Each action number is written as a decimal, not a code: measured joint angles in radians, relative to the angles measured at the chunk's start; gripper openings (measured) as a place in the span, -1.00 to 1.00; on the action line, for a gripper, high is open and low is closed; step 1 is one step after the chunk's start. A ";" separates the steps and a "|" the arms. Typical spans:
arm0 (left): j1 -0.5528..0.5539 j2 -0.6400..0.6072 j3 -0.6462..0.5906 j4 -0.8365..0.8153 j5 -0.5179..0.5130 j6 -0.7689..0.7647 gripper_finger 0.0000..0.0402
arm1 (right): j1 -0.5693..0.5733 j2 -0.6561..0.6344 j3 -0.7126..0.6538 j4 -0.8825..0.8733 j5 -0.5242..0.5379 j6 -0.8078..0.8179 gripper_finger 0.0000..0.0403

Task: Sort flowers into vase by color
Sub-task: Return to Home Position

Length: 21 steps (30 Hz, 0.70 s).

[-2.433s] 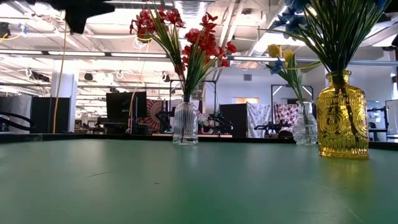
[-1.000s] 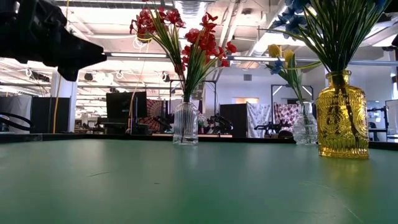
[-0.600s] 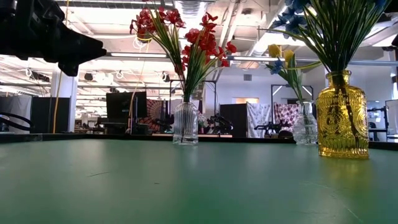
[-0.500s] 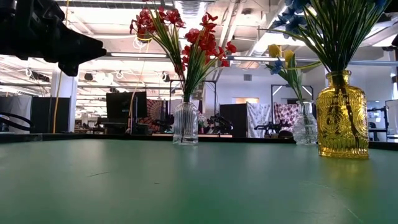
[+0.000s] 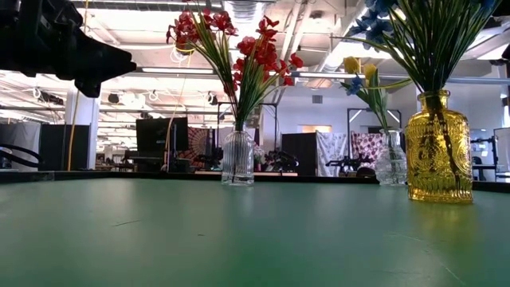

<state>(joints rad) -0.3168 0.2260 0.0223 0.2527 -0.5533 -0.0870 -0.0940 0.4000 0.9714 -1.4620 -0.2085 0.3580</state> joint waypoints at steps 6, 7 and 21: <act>0.000 0.000 0.000 -0.012 -0.011 0.025 -0.41 | 0.000 0.000 0.000 0.000 0.000 0.000 0.19; 0.000 0.000 0.000 -0.015 -0.013 0.031 -0.41 | 0.000 0.000 0.000 0.000 0.000 0.000 0.19; 0.000 0.000 0.001 -0.156 -0.029 0.041 -0.41 | 0.000 0.000 0.000 0.000 0.000 0.000 0.19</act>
<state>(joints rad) -0.3168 0.2264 0.0231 0.0964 -0.5819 -0.0463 -0.0940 0.4000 0.9714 -1.4620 -0.2085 0.3580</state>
